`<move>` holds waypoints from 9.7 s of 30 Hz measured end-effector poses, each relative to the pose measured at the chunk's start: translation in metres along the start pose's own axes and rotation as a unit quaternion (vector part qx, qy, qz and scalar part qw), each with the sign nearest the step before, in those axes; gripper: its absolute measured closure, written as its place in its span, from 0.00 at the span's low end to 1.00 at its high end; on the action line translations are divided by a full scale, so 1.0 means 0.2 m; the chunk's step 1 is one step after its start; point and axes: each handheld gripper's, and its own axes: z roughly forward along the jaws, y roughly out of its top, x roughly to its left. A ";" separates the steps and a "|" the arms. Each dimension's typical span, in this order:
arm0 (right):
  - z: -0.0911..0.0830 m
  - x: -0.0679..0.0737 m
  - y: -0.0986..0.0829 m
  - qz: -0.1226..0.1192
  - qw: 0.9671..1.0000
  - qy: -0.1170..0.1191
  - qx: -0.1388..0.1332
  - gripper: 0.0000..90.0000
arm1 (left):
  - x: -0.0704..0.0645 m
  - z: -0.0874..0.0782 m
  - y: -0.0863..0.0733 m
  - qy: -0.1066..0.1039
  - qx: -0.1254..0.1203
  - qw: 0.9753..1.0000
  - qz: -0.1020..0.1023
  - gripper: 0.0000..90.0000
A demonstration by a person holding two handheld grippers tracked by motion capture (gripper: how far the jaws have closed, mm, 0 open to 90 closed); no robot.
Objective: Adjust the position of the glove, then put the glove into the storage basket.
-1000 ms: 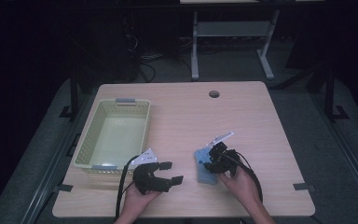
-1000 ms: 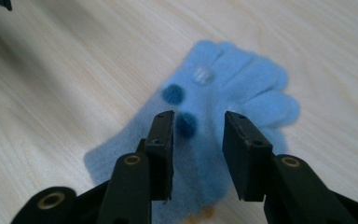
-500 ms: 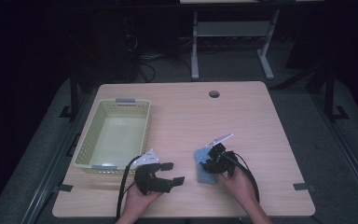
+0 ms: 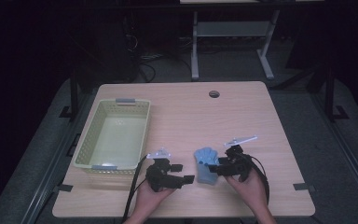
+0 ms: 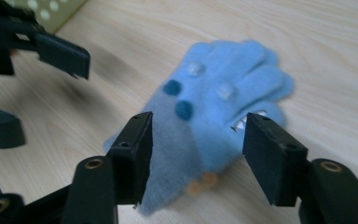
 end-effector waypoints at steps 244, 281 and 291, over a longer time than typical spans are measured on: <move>0.30 0.45 0.56 0.045 0.979 0.186 -0.075 0.90 | 0.41 -0.62 0.21 -0.061 -0.063 0.983 -0.162 0.83; 0.50 0.65 0.74 0.040 0.972 0.217 -0.078 0.90 | 0.60 -0.91 0.16 -0.049 -0.088 0.977 -0.186 0.84; 0.59 0.72 0.78 0.044 0.970 0.227 -0.077 0.90 | 0.64 -1.00 0.15 -0.028 -0.083 0.979 -0.183 0.84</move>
